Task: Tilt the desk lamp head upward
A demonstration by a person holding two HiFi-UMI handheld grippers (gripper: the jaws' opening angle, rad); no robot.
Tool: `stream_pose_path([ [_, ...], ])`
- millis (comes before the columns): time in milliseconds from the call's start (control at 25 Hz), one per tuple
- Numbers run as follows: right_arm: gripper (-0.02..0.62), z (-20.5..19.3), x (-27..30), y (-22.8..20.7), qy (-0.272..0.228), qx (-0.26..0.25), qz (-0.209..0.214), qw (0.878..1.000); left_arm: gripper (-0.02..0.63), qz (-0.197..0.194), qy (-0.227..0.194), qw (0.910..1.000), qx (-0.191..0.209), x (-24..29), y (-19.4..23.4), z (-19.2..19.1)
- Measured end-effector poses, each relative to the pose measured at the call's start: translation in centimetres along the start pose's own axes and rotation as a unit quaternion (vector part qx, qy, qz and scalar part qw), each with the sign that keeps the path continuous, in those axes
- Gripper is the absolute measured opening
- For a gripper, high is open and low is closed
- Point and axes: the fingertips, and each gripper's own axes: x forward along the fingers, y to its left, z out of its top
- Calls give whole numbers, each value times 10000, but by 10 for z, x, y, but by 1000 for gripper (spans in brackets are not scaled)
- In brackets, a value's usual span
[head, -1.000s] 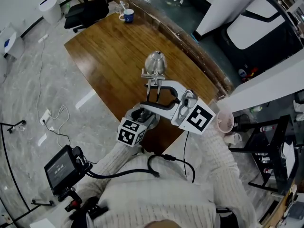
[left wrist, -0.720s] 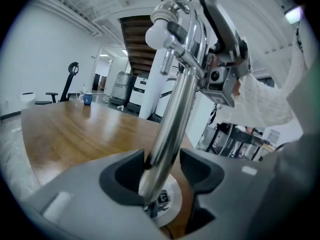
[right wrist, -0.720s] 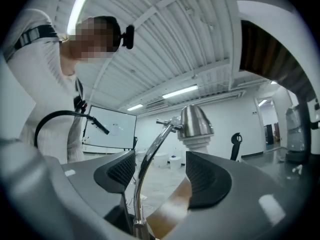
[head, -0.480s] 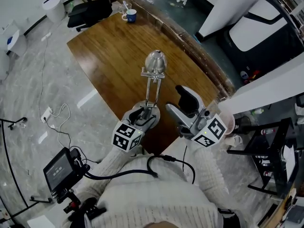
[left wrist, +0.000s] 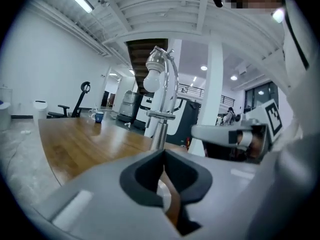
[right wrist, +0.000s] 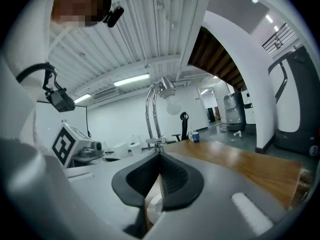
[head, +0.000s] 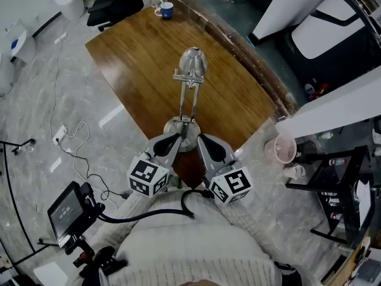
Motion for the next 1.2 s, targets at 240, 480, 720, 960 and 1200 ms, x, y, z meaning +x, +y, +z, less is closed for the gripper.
stream_pose_path([
  [240,-2,-22,17,8,656,-188,96,9976,8,55,-16,10000,-38,3,1,-2],
  [480,-2,-24,22,7,836,-350,47,9959,8,107,-6,9999,-81,2,4,-1],
  [720,-2,-27,21,5,947,-361,-15,9949,8,66,107,9999,4,5,0,-3],
  [960,-2,-31,19,3,996,-348,-36,9944,8,13,129,9999,25,7,-3,-3],
  [1200,-2,-32,19,4,1009,-304,0,9944,8,40,199,9998,-51,7,0,-6],
])
